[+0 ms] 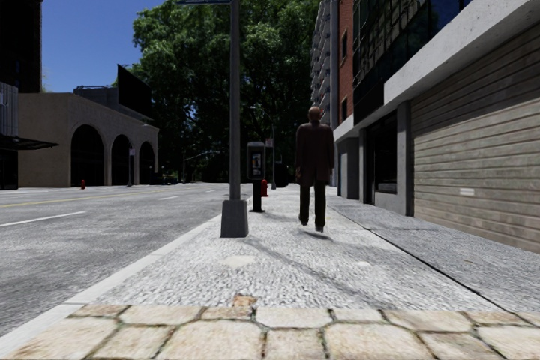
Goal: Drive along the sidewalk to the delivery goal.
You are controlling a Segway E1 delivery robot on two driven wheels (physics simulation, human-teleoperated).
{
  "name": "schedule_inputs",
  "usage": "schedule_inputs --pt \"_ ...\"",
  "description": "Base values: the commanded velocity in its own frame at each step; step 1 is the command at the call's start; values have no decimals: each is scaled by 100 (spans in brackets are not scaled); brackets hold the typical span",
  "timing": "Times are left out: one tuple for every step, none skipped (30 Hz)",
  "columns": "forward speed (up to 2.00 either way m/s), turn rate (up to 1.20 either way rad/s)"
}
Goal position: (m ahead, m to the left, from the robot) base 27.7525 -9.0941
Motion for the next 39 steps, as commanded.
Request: schedule_inputs --pt "200 -23" --pt "200 -23" --pt "200 -23" --pt "200 -23" --pt "200 -23" --pt "200 -23" --pt "200 -23" --pt "200 -23" --pt "200 -23" --pt "200 -23" --pt "200 -23" --pt "200 -23" --pt "200 -23" --pt "200 -23" --pt "200 -23" --pt "200 -23" --pt "200 -23" --pt "200 -23" --pt "200 -23" --pt "200 -23" --pt "200 -23" --pt "200 -23" --pt "200 -23" --pt "200 -23" --pt "200 -23" --pt "200 -23" --pt "200 -23" --pt "200 -24" --pt "200 -25" --pt "200 -26" --pt "200 -29" --pt "200 -29" --pt "200 -30" --pt "200 -30" --pt "200 -30" --pt "200 -30" --pt "200 -30" --pt "200 -30" --pt "200 -30"
